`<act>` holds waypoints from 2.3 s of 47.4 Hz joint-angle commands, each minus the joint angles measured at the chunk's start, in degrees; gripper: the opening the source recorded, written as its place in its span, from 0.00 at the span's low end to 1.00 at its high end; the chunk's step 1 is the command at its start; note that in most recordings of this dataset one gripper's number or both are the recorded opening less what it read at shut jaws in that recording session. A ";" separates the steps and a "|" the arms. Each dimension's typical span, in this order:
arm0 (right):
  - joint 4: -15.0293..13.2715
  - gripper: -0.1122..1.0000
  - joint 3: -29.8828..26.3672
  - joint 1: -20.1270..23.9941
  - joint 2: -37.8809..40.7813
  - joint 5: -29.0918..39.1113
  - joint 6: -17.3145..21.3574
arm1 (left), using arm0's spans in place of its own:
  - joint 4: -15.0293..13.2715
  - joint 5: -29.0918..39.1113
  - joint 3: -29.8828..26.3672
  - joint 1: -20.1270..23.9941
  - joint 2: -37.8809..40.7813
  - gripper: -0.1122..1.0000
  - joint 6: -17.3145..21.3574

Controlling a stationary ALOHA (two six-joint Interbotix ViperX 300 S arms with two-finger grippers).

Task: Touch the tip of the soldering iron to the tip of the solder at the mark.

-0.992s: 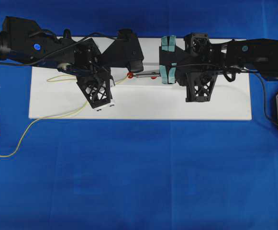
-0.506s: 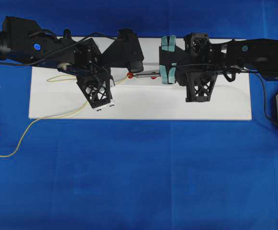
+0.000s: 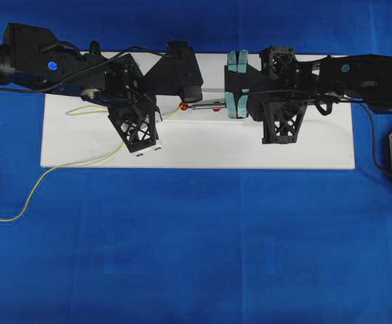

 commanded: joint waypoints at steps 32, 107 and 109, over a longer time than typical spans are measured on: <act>-0.09 0.16 -1.23 0.18 -0.70 -0.18 -0.09 | 0.09 -0.18 1.58 -0.18 -7.91 0.12 -0.26; -0.18 0.16 10.20 -3.43 -20.65 -0.97 1.14 | 0.18 -8.79 6.94 -1.67 -15.03 0.12 -1.41; -0.18 0.16 10.20 -3.43 -20.65 -0.97 1.23 | 0.18 -8.79 5.01 -1.85 -12.92 0.12 -1.32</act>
